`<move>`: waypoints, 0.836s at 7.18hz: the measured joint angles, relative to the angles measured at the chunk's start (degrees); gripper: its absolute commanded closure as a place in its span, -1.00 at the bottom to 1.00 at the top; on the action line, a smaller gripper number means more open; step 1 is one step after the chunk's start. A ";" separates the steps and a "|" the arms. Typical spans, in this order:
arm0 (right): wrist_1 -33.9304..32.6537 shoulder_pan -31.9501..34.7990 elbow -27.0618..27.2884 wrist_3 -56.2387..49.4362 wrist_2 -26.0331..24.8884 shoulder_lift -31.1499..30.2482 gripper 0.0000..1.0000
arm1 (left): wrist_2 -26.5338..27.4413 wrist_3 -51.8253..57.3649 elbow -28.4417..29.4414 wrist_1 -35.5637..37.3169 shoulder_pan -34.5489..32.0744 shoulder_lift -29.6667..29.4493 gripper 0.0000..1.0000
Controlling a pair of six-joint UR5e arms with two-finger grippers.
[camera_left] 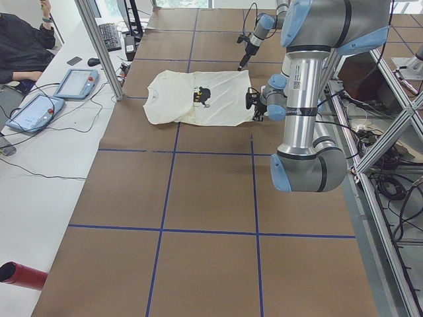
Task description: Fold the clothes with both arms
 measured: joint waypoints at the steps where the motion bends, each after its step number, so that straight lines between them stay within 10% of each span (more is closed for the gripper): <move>1: -2.26 -0.99 0.02 1.45 -0.18 -0.38 -1.00 | -0.02 0.09 -0.18 -0.04 -0.09 -0.07 1.00; 3: -4.33 -2.71 0.11 2.09 -1.47 -1.18 -0.42 | -0.11 0.13 -0.27 -0.15 -0.22 -0.16 1.00; 6: -4.70 -3.43 -0.05 1.63 -2.37 -2.72 -0.43 | -0.28 0.14 -0.21 -0.56 -0.23 -0.54 1.00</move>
